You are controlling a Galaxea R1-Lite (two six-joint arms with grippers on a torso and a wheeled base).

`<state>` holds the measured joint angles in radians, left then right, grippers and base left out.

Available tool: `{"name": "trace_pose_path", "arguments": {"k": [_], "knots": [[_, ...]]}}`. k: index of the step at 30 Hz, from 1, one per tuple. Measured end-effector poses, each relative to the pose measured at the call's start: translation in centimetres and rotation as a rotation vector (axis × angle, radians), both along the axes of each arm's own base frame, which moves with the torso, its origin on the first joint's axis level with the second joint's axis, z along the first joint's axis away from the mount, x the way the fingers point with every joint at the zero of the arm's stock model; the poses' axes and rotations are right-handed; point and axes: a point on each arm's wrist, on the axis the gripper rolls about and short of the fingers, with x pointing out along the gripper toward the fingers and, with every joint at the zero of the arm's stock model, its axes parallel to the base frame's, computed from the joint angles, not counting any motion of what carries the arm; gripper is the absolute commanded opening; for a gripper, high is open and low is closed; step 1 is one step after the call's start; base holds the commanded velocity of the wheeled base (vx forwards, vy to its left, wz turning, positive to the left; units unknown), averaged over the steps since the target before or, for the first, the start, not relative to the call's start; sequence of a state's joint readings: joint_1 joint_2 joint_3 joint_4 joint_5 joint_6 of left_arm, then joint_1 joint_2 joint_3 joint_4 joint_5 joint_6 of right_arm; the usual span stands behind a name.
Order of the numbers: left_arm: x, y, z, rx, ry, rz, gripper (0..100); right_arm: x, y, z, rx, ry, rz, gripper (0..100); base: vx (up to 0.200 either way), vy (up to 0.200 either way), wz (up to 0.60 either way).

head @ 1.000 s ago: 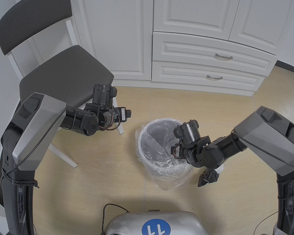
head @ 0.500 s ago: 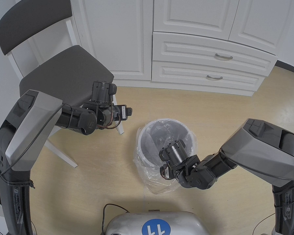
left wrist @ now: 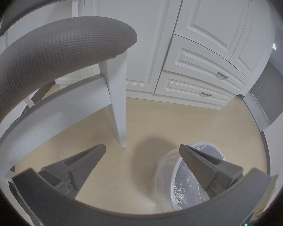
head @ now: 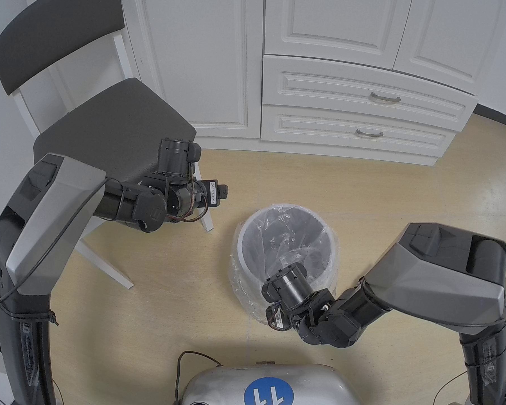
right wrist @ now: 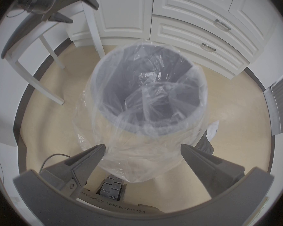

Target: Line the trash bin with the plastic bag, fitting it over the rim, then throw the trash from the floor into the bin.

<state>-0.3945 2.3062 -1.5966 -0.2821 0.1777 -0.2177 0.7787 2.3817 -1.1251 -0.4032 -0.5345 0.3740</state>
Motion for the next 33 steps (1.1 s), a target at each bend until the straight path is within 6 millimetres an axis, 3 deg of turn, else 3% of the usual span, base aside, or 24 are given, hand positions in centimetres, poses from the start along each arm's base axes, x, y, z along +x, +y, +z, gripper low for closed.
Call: {"name": "trace_pose_path", "arguments": {"k": [7,19,25,33], "knots": [[0.0,-0.1,0.0,0.000,0.000,-0.002,100,1.9,0.2,-1.4,0.025,-0.009,-0.041,100,0.000,0.000,0.00],[-0.2,-0.4,0.0,-0.001,0.002,-0.010,100,4.4,1.8,-1.9,0.214,-0.178,-0.079,100,0.000,0.000,0.00],[-0.6,-1.1,-0.3,-0.002,0.001,-0.027,100,4.5,2.7,-2.1,0.291,-0.249,-0.063,100,0.000,0.000,0.00],[-1.5,-2.6,-1.5,0.014,0.016,-0.070,100,3.2,2.9,-3.5,0.266,-0.208,-0.027,100,0.000,0.000,0.00]]}}
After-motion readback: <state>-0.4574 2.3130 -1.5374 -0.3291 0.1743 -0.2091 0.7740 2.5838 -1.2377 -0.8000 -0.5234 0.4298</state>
